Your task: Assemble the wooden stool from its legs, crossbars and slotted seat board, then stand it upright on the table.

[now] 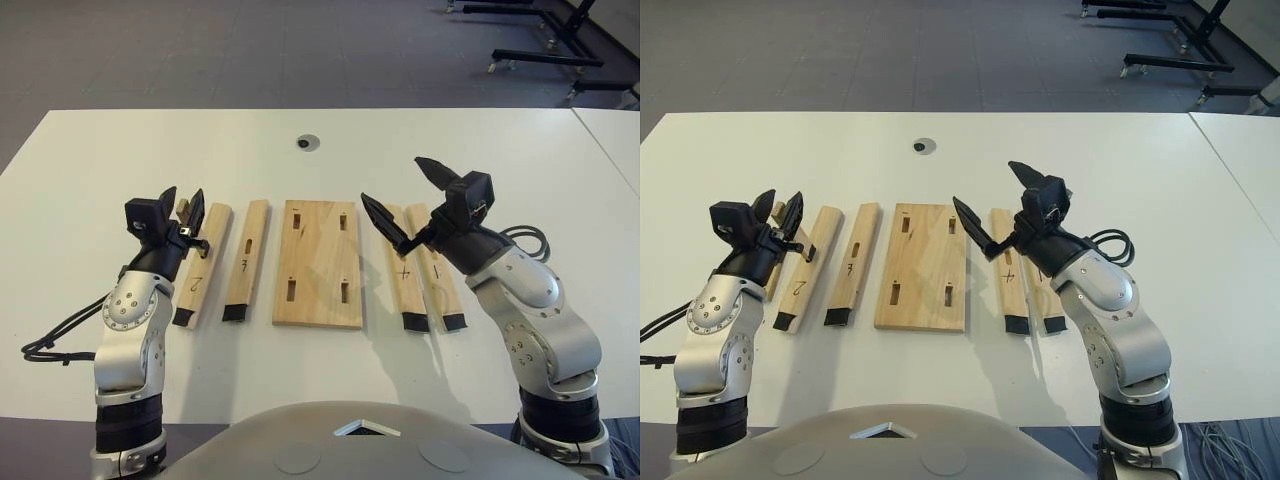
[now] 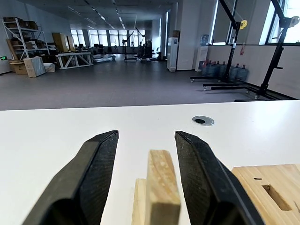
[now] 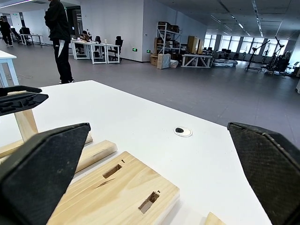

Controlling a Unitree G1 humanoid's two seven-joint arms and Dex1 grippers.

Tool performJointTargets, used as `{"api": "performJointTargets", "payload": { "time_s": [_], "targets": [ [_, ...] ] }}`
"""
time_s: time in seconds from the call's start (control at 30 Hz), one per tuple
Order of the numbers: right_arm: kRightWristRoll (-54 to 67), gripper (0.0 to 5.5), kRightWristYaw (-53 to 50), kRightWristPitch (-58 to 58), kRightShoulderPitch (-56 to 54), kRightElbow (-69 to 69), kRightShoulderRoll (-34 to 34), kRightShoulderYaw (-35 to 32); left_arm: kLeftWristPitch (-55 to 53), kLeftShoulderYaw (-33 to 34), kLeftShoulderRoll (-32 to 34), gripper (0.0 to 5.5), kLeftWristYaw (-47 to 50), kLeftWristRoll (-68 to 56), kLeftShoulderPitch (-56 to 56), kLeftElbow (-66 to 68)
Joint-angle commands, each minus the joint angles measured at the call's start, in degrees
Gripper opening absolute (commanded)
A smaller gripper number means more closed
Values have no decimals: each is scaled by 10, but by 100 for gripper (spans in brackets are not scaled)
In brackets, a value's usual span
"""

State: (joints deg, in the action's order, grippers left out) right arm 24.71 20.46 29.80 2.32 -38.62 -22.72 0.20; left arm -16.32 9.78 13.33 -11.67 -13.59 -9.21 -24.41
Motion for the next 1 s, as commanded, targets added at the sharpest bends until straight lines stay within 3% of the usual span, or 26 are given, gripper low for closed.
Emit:
{"api": "performJointTargets", "payload": {
  "time_s": [0.03,0.77,1.0],
  "targets": [
    [-9,540,0,-4,-1,3,3,11,-17,-5,1,220,-4,-9,-3,-17],
    [-32,540,5,-21,-8,24,15,29,-30,8,24,220,-10,-21,72,-52],
    [-37,540,6,-29,-8,33,23,47,-64,15,22,220,7,-45,143,-58]
  ]
}}
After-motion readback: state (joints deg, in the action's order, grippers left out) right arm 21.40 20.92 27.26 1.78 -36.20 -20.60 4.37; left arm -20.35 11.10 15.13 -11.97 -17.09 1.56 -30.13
